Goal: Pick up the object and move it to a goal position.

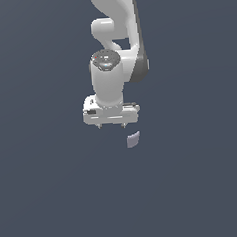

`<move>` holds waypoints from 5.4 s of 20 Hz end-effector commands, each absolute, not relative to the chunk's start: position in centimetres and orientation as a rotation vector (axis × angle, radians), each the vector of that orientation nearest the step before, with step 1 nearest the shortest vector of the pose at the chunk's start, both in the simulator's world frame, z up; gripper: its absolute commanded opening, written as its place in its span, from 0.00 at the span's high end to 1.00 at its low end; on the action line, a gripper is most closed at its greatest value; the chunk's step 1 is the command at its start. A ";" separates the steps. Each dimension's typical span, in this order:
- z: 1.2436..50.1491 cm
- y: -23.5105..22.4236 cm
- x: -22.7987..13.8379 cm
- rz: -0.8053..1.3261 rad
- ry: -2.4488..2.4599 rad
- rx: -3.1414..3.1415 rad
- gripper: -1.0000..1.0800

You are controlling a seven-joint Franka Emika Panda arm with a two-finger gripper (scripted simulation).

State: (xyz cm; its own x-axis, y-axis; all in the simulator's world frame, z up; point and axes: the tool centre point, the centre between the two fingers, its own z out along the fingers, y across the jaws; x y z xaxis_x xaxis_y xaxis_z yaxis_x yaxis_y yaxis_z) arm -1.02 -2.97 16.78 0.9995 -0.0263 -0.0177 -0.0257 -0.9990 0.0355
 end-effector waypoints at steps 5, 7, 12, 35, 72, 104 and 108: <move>16.5 -2.3 -0.9 -0.024 -0.169 3.105 0.04; 16.4 -2.0 -0.8 -0.023 -0.223 3.102 0.04; 16.0 -1.0 -0.6 -0.018 -0.391 3.090 0.04; 14.2 3.7 0.0 -0.004 -1.238 2.878 0.04; 8.5 6.4 0.1 0.000 -1.688 2.649 0.04; 14.0 2.2 1.9 0.127 -1.610 2.794 1.00; 16.7 0.2 2.6 0.188 -1.569 2.859 1.00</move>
